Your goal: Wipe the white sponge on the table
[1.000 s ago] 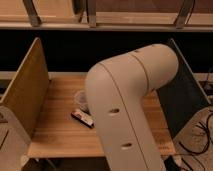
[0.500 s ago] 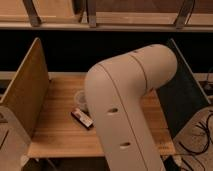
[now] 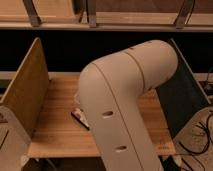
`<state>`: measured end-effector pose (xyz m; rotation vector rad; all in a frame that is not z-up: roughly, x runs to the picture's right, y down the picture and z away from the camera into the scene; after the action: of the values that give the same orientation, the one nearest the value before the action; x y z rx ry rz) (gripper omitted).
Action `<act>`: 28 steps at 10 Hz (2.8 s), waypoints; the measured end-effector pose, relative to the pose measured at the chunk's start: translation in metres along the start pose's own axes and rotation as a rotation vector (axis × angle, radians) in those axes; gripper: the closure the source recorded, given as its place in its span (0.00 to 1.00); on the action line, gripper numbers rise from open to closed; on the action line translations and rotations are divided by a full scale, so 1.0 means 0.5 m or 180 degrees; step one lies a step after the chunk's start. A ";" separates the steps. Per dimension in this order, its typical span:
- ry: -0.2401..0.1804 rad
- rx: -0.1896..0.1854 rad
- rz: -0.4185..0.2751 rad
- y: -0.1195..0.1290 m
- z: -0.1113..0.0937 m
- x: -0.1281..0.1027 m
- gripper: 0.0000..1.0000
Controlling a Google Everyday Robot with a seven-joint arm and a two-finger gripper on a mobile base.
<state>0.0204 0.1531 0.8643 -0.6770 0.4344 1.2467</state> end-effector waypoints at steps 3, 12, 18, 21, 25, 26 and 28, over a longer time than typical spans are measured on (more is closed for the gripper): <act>0.0087 0.0191 0.0120 -0.036 -0.001 0.016 1.00; 0.0018 0.0193 -0.0324 0.085 0.003 -0.066 1.00; 0.0295 0.0480 -0.0148 -0.001 0.014 0.007 1.00; 0.0298 0.0615 -0.0075 -0.029 0.004 -0.018 1.00; 0.0162 0.0585 -0.0237 0.024 -0.008 -0.078 1.00; 0.0136 0.0537 -0.0309 0.048 -0.007 -0.085 1.00; 0.0141 0.0444 -0.0433 0.085 0.000 -0.072 1.00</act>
<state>-0.0305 0.1345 0.8775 -0.6062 0.4991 1.0644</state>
